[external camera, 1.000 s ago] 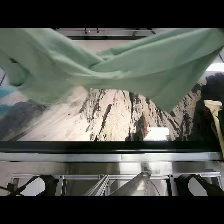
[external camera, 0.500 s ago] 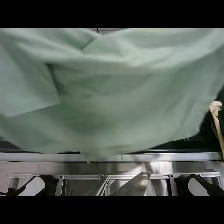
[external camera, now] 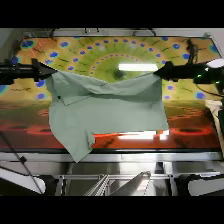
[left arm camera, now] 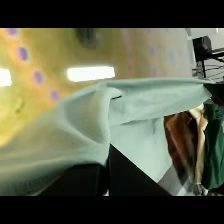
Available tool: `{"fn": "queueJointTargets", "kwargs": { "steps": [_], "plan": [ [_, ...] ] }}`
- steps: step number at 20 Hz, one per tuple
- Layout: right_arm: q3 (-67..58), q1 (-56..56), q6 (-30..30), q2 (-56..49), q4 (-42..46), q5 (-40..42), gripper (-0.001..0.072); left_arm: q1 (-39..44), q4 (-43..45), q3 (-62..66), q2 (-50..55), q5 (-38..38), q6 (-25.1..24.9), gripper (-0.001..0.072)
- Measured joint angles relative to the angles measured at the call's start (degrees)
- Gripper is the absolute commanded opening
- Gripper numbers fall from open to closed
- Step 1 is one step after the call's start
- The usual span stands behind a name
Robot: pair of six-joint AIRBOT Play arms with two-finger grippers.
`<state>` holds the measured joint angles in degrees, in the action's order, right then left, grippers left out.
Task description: Fold the shirts.
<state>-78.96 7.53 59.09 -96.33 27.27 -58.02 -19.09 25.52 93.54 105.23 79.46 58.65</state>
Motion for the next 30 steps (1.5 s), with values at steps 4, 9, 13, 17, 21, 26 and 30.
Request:
{"fn": "queueJointTargets", "kwargs": {
  "steps": [4, 9, 13, 17, 21, 26, 30],
  "plan": [
    [-0.3, 0.7, -4.7, -8.4, -5.1, 4.1, 0.0021, 2.4, 0.9, 13.8, 14.1, 0.7, 2.0, 0.0022],
    [-1.8, 4.8, -8.6, -11.0, -7.4, -0.5, 0.0026, 1.2, 1.7, 20.7, 17.8, 6.2, 4.9, 0.0022],
    [-2.2, 6.7, -10.4, -11.4, -7.8, -3.7, 0.0457, -0.7, 1.8, 17.6, 17.0, 8.5, 5.9, 0.0707],
    [-2.3, 9.2, -10.7, -9.9, -6.1, -7.6, 0.0435, -3.2, 1.0, 16.1, 16.0, 12.0, 8.1, 0.0709],
    [-1.4, 13.6, -3.8, -5.7, 7.7, -16.7, 0.0546, -7.9, 2.9, 14.9, 13.4, 19.7, 11.7, 0.071],
    [10.0, 15.1, 4.8, -0.5, 27.2, -24.2, 0.0605, -13.1, 11.1, 1.8, 5.4, 22.5, 13.7, 0.071],
    [20.5, 14.4, 4.0, 0.7, 25.2, -24.4, 0.0565, -16.3, 17.4, -12.8, -0.9, 22.1, 12.9, 0.0709]
  ]
}}
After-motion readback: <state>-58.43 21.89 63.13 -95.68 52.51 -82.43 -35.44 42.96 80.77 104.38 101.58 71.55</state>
